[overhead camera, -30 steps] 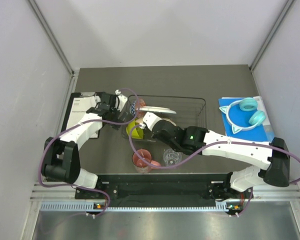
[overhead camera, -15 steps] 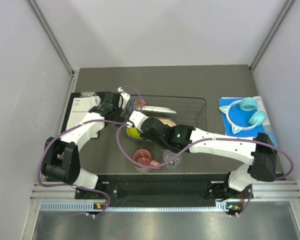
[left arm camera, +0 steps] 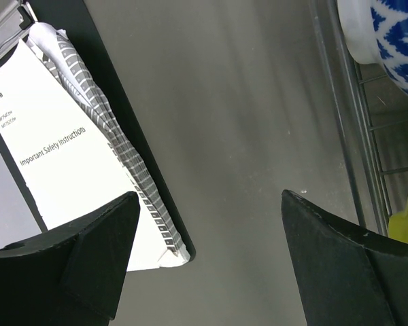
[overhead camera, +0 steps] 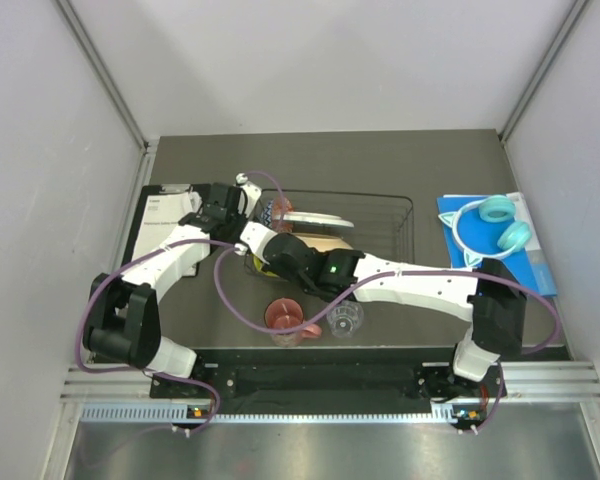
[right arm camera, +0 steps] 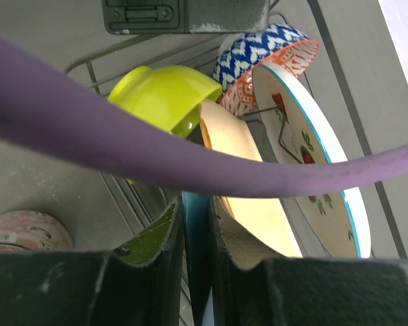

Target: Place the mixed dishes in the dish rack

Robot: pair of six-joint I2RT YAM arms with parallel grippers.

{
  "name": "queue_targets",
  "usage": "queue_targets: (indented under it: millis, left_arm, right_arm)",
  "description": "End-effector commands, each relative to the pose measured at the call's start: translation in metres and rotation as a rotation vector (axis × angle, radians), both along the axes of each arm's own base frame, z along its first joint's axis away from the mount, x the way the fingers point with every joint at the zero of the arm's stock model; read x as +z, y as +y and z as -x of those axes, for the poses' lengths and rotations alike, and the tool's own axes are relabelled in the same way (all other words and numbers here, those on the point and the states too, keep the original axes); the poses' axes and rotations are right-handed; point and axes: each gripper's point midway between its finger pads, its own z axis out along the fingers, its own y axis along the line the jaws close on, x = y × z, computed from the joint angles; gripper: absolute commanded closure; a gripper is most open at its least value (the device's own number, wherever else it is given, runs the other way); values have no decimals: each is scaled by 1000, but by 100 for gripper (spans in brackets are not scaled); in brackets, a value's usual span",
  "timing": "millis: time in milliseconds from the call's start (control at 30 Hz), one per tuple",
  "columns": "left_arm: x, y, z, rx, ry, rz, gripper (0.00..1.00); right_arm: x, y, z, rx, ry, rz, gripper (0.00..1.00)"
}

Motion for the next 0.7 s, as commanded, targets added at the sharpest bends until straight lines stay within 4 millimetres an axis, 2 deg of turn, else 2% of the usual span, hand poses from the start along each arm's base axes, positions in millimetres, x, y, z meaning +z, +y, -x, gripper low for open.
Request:
queue_targets:
  millis: [0,133,167,233,367,467,500,567,600,667]
  left_arm:
    - [-5,-31,-2,-66,-3,83,10]
    - [-4,-31,-3,-60,-4,89,11]
    - [-4,-31,-3,-59,-6,88,11]
    - [-2,-31,-3,-54,-11,88,11]
    - [-2,-30,-2,-47,-10,90,11]
    - [-2,-29,-2,-44,-13,87,11]
    - [0,-28,-3,-43,-17,84,11]
    - [1,-27,-3,-42,-19,78,11]
    - [2,-26,-3,-42,-24,75,11]
    - [3,-26,-3,-43,-28,73,11]
  right_arm:
    - [-26,31,17,72,103,-26,80]
    - [-28,34,25,87,96,-1,64]
    - [-26,34,27,89,90,3,54]
    - [-23,35,32,100,77,17,43]
    - [-8,31,32,76,24,32,30]
    - [20,25,31,39,-31,5,22]
    - [36,20,31,24,-49,-22,20]
    - [61,6,26,-34,-90,-56,10]
    - [81,-4,27,-54,-102,-109,4]
    - [94,-18,25,-88,-130,-136,0]
